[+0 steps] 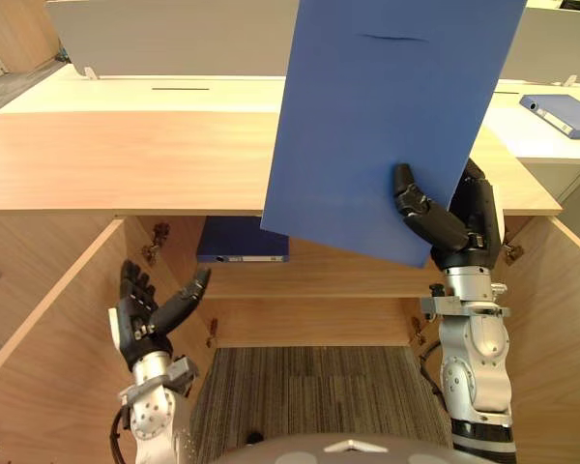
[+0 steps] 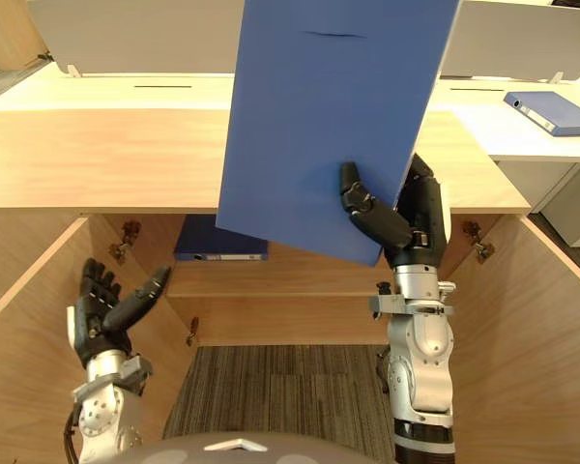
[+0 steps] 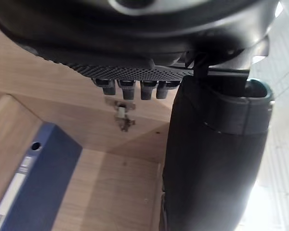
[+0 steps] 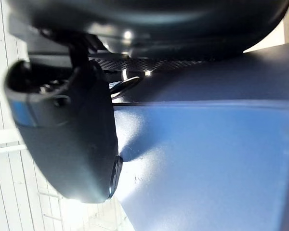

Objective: Walk over to the cabinet, pick up the folder, carry it to the office cabinet, place the folder inside the office cabinet, then close the office cabinet door

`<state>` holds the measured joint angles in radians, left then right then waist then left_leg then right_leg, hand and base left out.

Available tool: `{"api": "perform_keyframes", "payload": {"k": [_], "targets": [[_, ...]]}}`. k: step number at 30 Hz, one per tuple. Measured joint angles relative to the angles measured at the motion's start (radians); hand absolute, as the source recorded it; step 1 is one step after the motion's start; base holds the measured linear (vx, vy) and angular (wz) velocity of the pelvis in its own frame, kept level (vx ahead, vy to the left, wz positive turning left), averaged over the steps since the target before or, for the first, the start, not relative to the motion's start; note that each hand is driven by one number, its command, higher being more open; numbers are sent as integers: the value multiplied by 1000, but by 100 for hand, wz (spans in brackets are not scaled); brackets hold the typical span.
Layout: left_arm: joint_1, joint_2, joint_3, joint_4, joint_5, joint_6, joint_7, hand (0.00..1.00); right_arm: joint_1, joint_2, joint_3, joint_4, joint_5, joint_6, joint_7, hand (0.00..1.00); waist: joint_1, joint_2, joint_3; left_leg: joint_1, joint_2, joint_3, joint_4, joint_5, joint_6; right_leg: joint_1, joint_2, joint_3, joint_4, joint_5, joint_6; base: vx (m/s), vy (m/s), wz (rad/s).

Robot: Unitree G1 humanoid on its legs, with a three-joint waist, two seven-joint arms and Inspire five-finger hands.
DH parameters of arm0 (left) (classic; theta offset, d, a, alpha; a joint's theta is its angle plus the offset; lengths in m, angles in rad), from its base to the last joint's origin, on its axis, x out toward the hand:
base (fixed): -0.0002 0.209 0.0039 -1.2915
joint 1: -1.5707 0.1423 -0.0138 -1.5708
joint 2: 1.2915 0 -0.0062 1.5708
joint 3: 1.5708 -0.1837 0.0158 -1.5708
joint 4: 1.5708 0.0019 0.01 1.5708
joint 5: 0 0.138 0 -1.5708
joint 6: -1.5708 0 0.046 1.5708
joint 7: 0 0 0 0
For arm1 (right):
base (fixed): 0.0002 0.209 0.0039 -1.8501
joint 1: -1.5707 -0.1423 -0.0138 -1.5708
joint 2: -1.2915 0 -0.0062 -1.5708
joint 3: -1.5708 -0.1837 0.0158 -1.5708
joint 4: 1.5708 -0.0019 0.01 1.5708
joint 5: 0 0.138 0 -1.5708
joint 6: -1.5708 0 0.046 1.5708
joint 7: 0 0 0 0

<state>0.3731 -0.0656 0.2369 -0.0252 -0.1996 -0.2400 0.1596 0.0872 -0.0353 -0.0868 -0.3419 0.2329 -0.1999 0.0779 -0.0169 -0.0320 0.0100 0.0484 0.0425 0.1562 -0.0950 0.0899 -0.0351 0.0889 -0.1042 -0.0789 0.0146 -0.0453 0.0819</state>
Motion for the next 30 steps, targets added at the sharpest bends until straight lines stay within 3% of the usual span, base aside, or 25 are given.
{"api": "perform_keyframes", "payload": {"k": [9,13,20,25,30], "targets": [[-2,3,-25,302,123,35,0,100,11,-49,142,0,-126,-5,-24,0,4,8,8,0,2,0,0,-3,-4,-1,1,-1,3,-6,-1,0,0,0],[-20,38,-28,520,174,57,-23,100,11,-109,239,1,-199,-10,-22,0,7,3,13,-4,4,0,0,-4,-6,-6,3,0,4,-8,-2,0,0,0],[-49,96,-72,716,212,76,-37,100,3,-200,364,45,-279,-12,-27,0,12,2,30,-29,12,4,0,-2,-7,-35,5,6,8,-7,-5,-4,-1,-1],[-146,145,-79,819,237,74,-35,100,-93,-250,456,120,-352,-19,-40,0,15,12,116,-83,25,24,8,16,-9,-112,20,28,45,1,-17,-56,-10,-12],[-315,169,-99,877,246,75,-27,100,-316,-293,503,196,-443,-29,-84,0,17,25,300,-348,61,1,255,-38,-6,-336,33,28,212,-16,-33,-189,-24,4]]}}
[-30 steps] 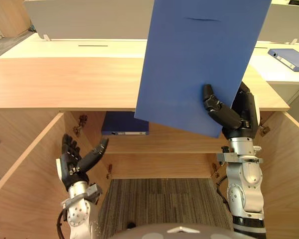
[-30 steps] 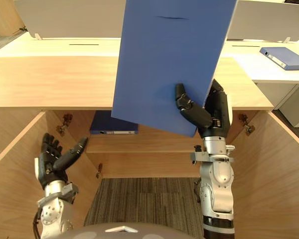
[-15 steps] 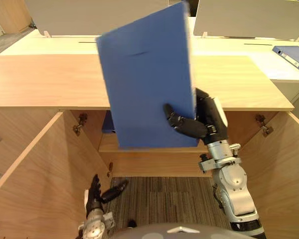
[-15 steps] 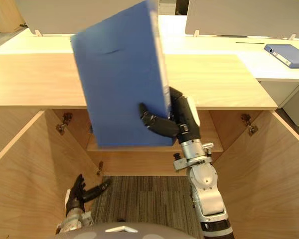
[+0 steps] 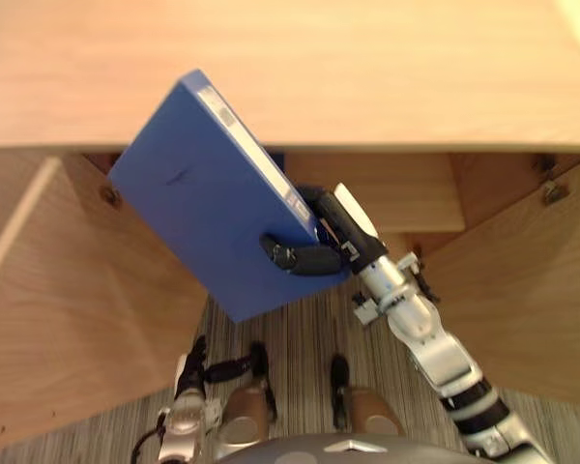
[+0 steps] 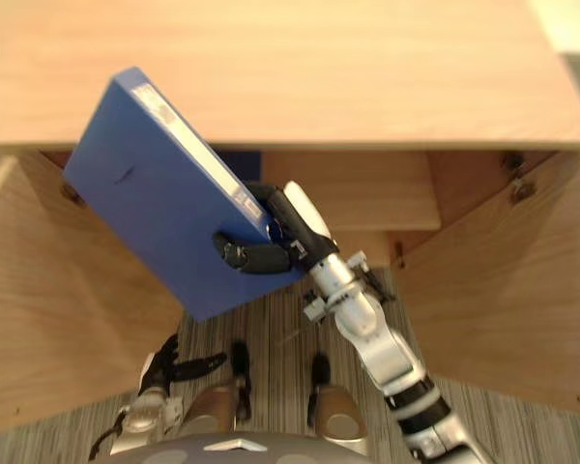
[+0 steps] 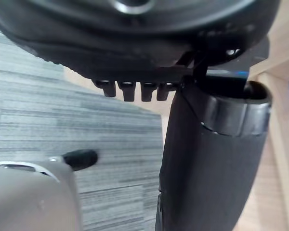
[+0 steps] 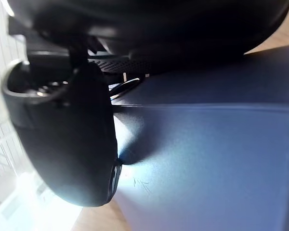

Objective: Walk over to the cabinet, pick up the folder, carry it to the office cabinet, place the folder inside the office cabinet, then close the office cabinet door

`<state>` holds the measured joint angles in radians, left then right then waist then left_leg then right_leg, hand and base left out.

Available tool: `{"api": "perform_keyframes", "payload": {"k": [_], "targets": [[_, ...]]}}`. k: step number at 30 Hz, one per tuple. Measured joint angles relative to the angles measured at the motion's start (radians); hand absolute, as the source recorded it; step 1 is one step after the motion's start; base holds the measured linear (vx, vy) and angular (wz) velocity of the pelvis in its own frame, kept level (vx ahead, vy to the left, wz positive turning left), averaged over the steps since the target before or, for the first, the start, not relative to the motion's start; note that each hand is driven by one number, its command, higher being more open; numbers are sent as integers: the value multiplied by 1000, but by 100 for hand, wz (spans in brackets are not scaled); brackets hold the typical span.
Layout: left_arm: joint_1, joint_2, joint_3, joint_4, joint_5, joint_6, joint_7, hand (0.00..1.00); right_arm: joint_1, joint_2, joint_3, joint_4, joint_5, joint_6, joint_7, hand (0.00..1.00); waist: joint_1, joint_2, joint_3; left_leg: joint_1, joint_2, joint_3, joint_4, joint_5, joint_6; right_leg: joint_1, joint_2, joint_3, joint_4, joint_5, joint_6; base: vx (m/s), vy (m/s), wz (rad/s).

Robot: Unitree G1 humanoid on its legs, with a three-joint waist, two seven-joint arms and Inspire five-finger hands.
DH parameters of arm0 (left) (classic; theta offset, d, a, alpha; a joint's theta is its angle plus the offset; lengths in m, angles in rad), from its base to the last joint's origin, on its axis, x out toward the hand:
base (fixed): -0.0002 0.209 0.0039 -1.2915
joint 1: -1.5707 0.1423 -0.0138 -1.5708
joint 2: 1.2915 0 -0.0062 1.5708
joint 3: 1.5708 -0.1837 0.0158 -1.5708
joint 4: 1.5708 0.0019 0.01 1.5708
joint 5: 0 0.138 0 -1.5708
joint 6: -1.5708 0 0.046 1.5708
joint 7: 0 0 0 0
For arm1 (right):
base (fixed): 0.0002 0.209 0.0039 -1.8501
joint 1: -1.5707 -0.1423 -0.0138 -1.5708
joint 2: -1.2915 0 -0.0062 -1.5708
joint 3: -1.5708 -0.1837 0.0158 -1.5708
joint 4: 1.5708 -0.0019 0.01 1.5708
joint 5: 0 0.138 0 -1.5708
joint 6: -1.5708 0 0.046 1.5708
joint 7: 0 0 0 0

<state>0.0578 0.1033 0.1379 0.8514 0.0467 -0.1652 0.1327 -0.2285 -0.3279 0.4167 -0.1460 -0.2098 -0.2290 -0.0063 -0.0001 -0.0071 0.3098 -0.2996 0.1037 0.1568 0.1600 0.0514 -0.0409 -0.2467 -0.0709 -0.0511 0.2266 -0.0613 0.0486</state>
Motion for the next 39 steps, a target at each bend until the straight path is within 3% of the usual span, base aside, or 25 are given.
{"api": "perform_keyframes", "payload": {"k": [6,12,17,18,24,31,39], "targets": [[-81,9,-2,-45,-29,-5,20,100,-34,-46,23,14,-75,11,-50,0,17,21,90,-272,37,-8,263,-79,2,-287,0,15,282,-88,-11,-170,-25,-5],[-122,-11,5,-173,-39,-9,29,100,-35,-84,28,-75,-108,16,-99,0,32,41,108,-536,84,-31,510,-155,0,-544,7,13,521,-165,-24,-150,-32,-3],[-170,-44,5,-264,-45,-9,25,100,-41,-10,-69,-102,-87,16,-116,0,49,40,126,-692,94,-61,641,-189,5,-685,2,3,654,-207,-25,-62,5,7],[-181,-39,6,-285,-45,-9,24,100,-42,21,-111,-101,-27,17,-118,0,53,35,136,-724,94,-64,664,-196,9,-718,0,3,680,-217,-21,-49,4,8],[-225,-36,36,-329,-77,-7,23,100,-75,136,-266,-29,260,19,-172,0,65,29,167,-810,99,-67,722,-204,5,-806,-3,8,745,-231,-25,-19,5,1],[-232,-35,37,-362,-82,-7,19,100,-113,170,-400,40,570,17,-205,0,73,27,172,-845,102,-77,735,-210,2,-837,-1,4,758,-238,-27,10,28,0],[-232,-42,36,-396,-87,-7,19,100,-249,181,-515,120,821,-28,-247,0,79,26,173,-870,101,-84,734,-209,2,-855,-1,-3,752,-238,-27,17,59,1]]}}
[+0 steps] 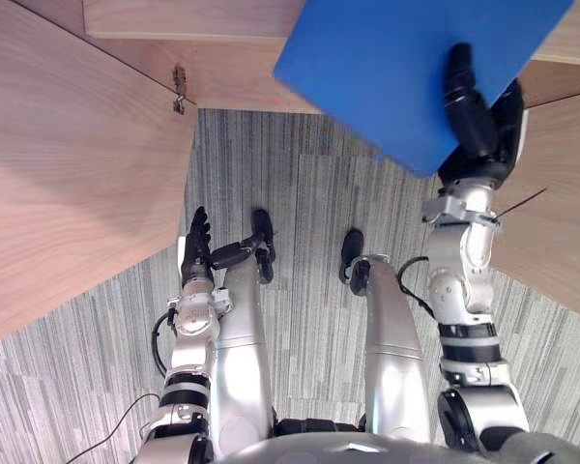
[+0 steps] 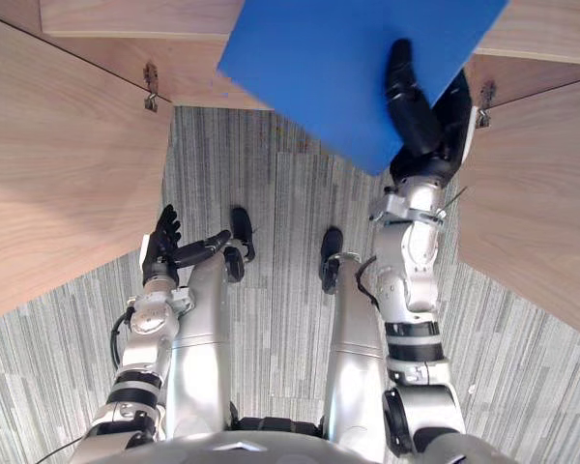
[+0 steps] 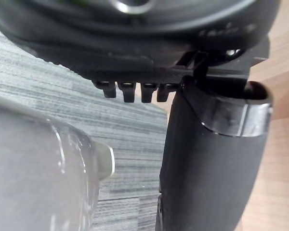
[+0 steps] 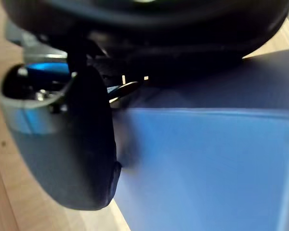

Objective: Walk over to the cabinet, pick up the folder, carry it to the office cabinet, place the folder inside the office cabinet, then close the office cabinet door

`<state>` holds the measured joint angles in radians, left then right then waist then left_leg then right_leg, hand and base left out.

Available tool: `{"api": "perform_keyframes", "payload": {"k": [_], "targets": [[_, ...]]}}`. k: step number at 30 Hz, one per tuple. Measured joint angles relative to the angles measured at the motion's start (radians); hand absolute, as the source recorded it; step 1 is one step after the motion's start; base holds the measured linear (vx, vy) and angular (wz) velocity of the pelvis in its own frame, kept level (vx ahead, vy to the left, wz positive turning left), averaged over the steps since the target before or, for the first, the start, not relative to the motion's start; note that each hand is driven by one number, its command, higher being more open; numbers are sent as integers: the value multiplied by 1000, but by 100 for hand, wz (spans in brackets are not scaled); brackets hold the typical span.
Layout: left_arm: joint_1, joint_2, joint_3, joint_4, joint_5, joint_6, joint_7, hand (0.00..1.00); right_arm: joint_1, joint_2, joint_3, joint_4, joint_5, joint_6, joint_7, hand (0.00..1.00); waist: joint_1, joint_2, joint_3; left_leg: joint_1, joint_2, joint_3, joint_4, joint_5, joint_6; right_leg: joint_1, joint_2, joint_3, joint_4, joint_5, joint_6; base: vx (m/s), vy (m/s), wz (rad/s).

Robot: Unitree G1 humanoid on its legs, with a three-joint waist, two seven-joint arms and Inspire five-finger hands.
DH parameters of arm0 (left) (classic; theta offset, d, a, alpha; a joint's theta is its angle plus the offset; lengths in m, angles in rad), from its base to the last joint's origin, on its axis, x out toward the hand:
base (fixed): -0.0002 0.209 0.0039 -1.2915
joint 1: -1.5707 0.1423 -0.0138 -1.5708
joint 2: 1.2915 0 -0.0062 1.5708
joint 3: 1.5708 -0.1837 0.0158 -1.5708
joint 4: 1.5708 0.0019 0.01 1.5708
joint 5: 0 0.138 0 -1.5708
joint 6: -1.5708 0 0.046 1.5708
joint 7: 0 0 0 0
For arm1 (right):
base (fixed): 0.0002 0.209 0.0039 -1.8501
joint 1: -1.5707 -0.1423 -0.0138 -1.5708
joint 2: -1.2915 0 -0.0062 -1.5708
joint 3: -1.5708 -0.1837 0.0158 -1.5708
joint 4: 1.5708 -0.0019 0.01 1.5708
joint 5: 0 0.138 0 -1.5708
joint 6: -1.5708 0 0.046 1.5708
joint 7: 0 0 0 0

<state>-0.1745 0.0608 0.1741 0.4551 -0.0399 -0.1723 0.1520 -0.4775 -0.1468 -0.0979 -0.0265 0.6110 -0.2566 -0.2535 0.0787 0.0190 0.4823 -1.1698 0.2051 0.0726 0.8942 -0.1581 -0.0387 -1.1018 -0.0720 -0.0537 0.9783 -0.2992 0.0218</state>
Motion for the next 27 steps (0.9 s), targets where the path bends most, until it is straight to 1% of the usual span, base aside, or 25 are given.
{"api": "perform_keyframes", "payload": {"k": [3,5,11,12,15,17,20,22,25,26,27], "targets": [[0,-2,0,-1,-11,0,2,100,-70,-11,-22,27,79,-10,-25,0,0,0,0,-2,0,-2,-3,0,0,0,0,-2,-4,0,0,10,61,1],[0,-3,0,-2,-19,0,4,100,-116,-12,-27,52,112,-31,-37,0,0,0,0,-2,0,-2,-5,0,0,0,0,-3,-7,0,0,8,73,0],[0,-11,-1,-2,-39,4,26,100,-281,-21,-39,169,192,-36,-102,0,2,0,0,-2,-3,-2,-23,7,-2,0,-2,-7,-24,3,2,14,64,2],[0,-12,-1,-2,-40,7,33,100,-319,-22,-40,207,223,-36,-118,0,2,0,0,-2,-4,-2,-28,9,-4,1,-2,-9,-27,3,2,17,54,3],[0,-16,-3,-1,-40,7,43,100,-371,-18,-43,253,279,-40,-152,0,3,0,0,-2,-6,-7,-38,14,-7,3,-3,-16,-34,3,2,12,47,5],[0,-19,-3,0,-52,8,56,100,-381,-10,-49,252,340,-61,-177,0,1,0,-1,-2,-9,-16,-43,19,-10,8,-5,-24,-37,2,2,-4,51,12],[0,-21,-14,0,-67,8,62,100,-408,2,-85,257,378,-81,-215,0,-1,0,-2,-2,-29,-26,-70,43,-10,7,-21,-37,-40,4,0,-36,41,22],[0,-24,-19,2,-69,10,73,100,-446,19,-126,269,378,-87,-265,0,3,0,-2,-3,-37,-31,-86,56,-8,6,-29,-48,-42,7,-5,-62,36,19],[0,-24,-32,1,-70,12,89,100,-491,44,-166,285,378,-123,-320,0,11,0,-5,-6,-39,-31,-105,69,-4,3,-33,-56,-51,15,-8,-51,28,11],[0,-24,-34,1,-70,11,89,100,-504,50,-178,285,377,-137,-343,100,15,0,-6,-10,-40,-32,-111,73,-7,1,-34,-60,-55,18,-10,-36,25,7],[0,-24,-35,1,-70,11,90,100,-511,53,-184,284,376,-145,-355,100,15,0,-6,-12,-41,-34,-113,74,-8,-1,-35,-62,-55,19,-11,-30,20,13]]}}
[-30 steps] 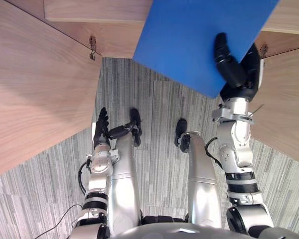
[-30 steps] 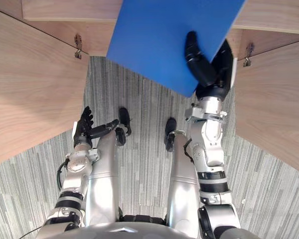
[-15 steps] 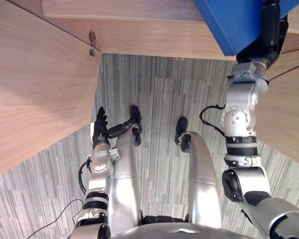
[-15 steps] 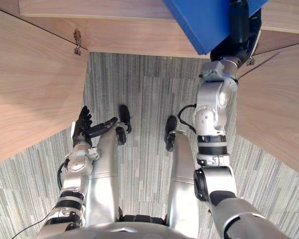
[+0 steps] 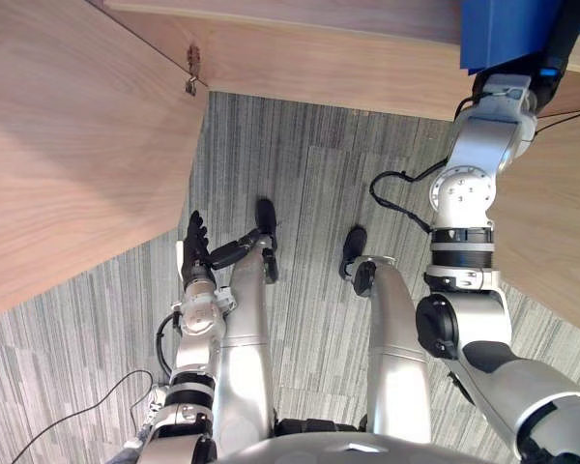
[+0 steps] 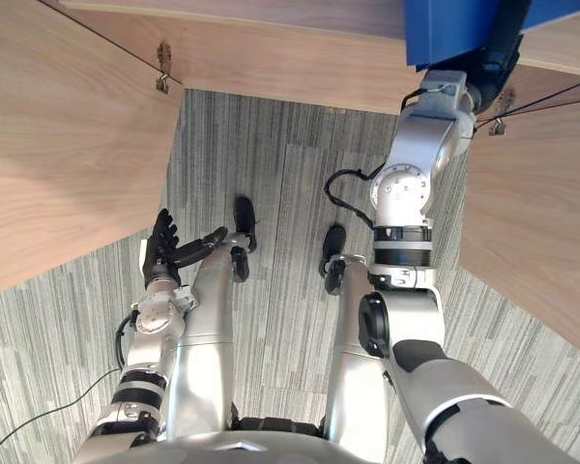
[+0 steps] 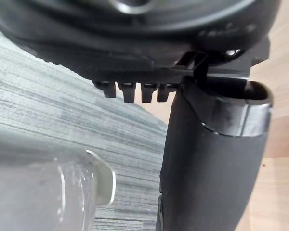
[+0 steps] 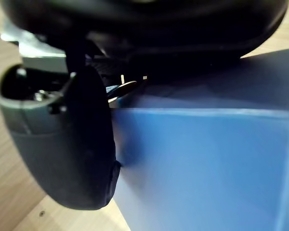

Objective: Walk over to the cabinet, pick up the folder, carry it to the office cabinet, place the folder inside the office cabinet, then close the office cabinet door

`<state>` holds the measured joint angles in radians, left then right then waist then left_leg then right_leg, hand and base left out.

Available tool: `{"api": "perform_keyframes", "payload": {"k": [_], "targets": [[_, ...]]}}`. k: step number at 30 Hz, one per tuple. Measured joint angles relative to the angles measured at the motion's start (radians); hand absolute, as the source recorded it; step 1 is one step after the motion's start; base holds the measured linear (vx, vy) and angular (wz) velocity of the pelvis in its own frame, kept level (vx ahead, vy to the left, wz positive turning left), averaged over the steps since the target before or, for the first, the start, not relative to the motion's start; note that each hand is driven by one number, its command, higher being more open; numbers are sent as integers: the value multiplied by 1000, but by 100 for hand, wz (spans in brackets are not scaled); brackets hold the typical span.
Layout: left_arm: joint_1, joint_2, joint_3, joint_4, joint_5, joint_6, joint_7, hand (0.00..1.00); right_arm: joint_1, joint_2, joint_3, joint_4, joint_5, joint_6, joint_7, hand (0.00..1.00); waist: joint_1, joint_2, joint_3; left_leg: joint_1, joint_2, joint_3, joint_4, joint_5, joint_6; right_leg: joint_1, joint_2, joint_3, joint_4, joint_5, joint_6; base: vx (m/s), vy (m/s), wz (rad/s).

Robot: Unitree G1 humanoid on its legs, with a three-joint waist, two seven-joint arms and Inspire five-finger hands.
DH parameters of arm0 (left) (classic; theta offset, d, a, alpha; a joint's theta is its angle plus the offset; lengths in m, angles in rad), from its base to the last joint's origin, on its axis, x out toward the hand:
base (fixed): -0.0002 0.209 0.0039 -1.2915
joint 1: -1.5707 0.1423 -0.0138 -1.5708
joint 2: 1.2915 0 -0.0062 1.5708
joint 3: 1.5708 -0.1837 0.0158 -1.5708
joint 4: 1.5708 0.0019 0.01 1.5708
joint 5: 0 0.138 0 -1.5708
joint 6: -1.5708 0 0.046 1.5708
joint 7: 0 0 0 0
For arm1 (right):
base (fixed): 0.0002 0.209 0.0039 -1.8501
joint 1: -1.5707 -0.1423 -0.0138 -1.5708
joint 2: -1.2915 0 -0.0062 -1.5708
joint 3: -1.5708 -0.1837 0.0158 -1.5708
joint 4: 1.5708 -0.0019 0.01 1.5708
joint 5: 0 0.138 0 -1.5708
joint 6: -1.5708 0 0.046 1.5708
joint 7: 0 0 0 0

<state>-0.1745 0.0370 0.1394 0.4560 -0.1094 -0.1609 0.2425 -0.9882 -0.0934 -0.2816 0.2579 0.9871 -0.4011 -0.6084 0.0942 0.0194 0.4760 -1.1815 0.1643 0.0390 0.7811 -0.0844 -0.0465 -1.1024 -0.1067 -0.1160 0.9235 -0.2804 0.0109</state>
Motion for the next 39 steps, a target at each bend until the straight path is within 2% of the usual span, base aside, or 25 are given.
{"api": "perform_keyframes", "payload": {"k": [3,10,18,29,31,35,39], "targets": [[0,-1,-14,0,0,0,14,100,-32,11,-29,-4,-1,-49,-55,100,2,0,-6,-9,-17,-8,-24,22,2,-11,-15,-12,1,0,-2,-30,11,21],[0,-2,-26,-12,0,0,15,100,-67,-27,-50,-5,1,-53,-60,100,6,1,-9,-30,-26,-9,-46,42,2,-34,-29,-23,2,4,-7,-21,5,9],[0,5,-47,-22,-1,0,11,100,-120,-162,-11,6,-4,-4,-4,100,11,4,-11,-39,-26,-10,-46,50,-1,-38,-29,-27,-1,4,-7,-1,-1,1],[0,10,-55,-23,-4,0,8,100,-127,-196,30,10,-6,10,21,100,9,4,-12,-34,-24,-7,-47,52,-2,-35,-29,-27,-1,4,-8,0,0,0],[0,10,-56,-23,-6,0,4,100,-127,-213,37,17,-11,30,32,100,9,4,-12,-33,-24,-6,-47,52,-2,-34,-29,-26,-2,4,-8,0,0,0],[0,15,-60,-22,-8,1,-4,100,-127,-279,90,44,-47,57,69,100,6,4,-12,-28,-23,-4,-50,52,-2,-30,-29,-25,-6,6,-7,0,0,0],[1,34,-85,-22,-8,0,-10,100,-123,-379,164,56,-57,88,147,100,-3,4,-12,-19,-21,0,-63,57,0,-21,-26,-24,-25,15,-5,-1,-2,-2]]}}
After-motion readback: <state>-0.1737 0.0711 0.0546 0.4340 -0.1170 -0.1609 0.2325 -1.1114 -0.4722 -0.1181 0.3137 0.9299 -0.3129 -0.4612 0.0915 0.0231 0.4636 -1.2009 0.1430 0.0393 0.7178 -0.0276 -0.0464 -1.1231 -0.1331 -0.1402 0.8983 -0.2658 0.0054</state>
